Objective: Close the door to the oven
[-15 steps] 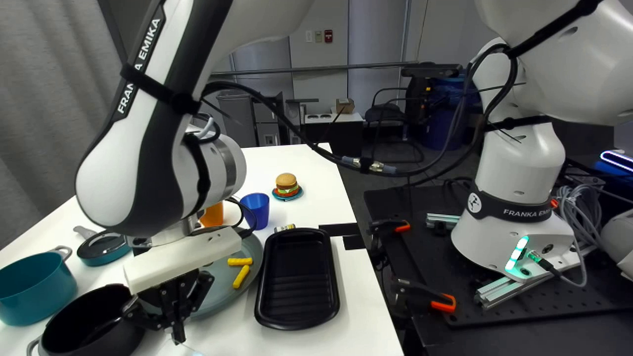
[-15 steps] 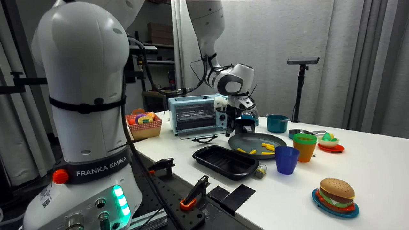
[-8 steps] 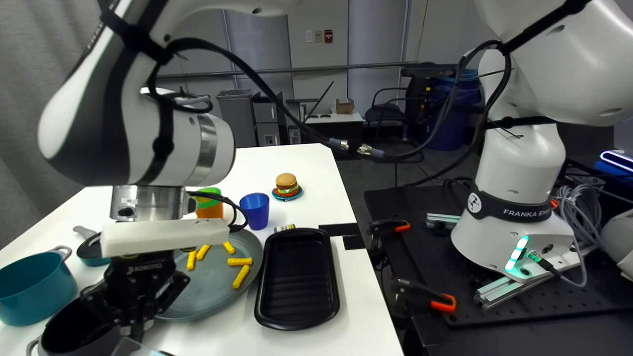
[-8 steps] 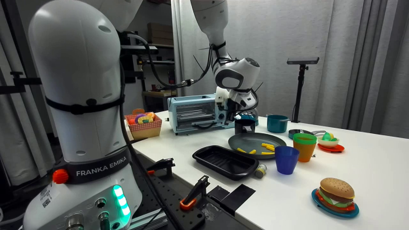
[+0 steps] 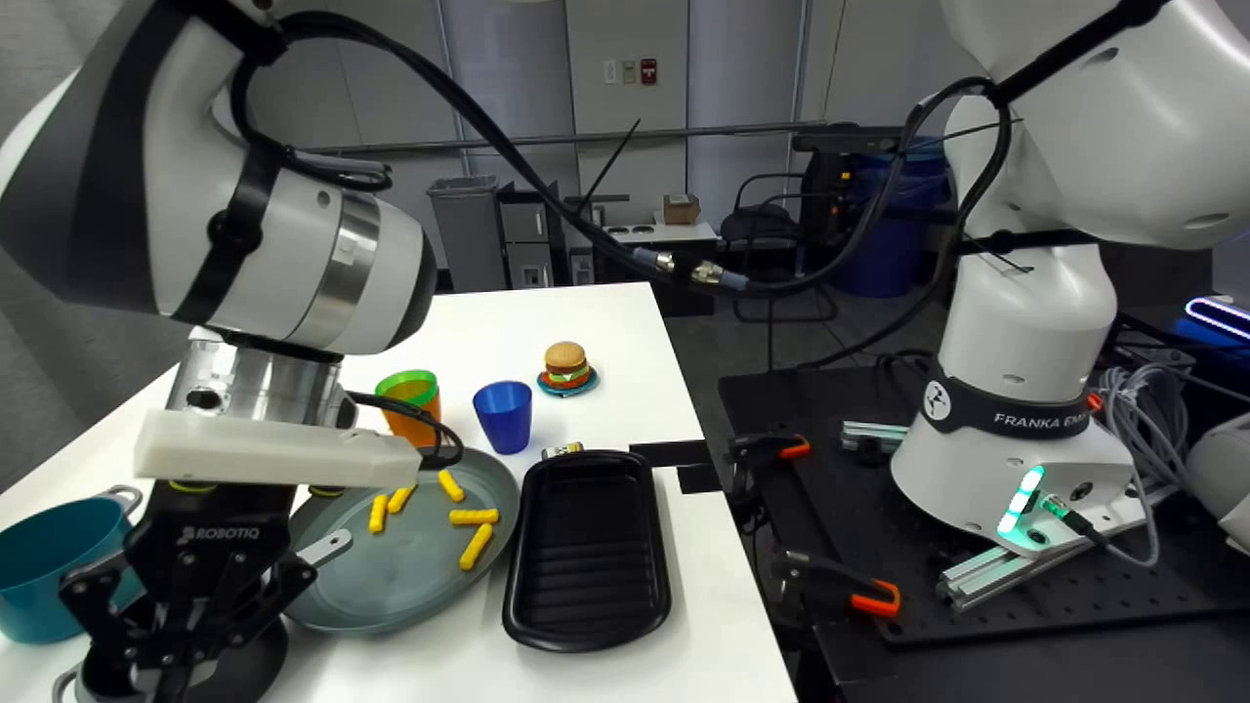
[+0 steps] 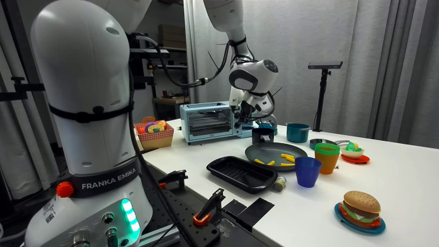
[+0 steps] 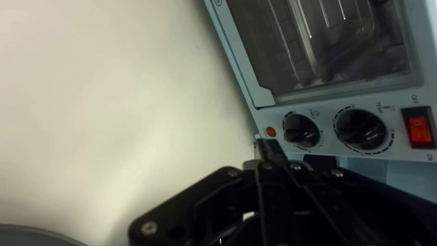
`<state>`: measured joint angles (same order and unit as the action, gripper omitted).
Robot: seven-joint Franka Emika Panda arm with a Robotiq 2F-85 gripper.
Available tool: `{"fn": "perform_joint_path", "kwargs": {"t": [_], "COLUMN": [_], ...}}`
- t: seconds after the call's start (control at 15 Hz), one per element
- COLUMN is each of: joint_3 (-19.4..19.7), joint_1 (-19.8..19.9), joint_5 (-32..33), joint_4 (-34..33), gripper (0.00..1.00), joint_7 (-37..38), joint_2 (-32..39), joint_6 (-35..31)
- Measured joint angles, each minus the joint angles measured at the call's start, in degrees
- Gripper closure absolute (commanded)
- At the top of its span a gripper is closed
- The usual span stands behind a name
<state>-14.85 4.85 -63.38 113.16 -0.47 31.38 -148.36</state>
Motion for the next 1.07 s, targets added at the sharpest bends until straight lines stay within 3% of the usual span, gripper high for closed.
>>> {"fn": "perform_joint_path", "kwargs": {"t": [0.33, 0.53, 1.07], "joint_3": [2.5, 5.2, 10.7], "joint_1": [-2.1, -4.6, -10.4], "joint_5": [-0.1, 3.0, 24.9], "joint_4": [-0.3, 0.0, 2.6], "gripper": [1.00, 1.00, 1.00], "joint_7": [-0.5, 0.8, 14.6], "joint_2": [-1.0, -2.4, -9.7], "joint_6": [2.0, 2.0, 3.0]}}
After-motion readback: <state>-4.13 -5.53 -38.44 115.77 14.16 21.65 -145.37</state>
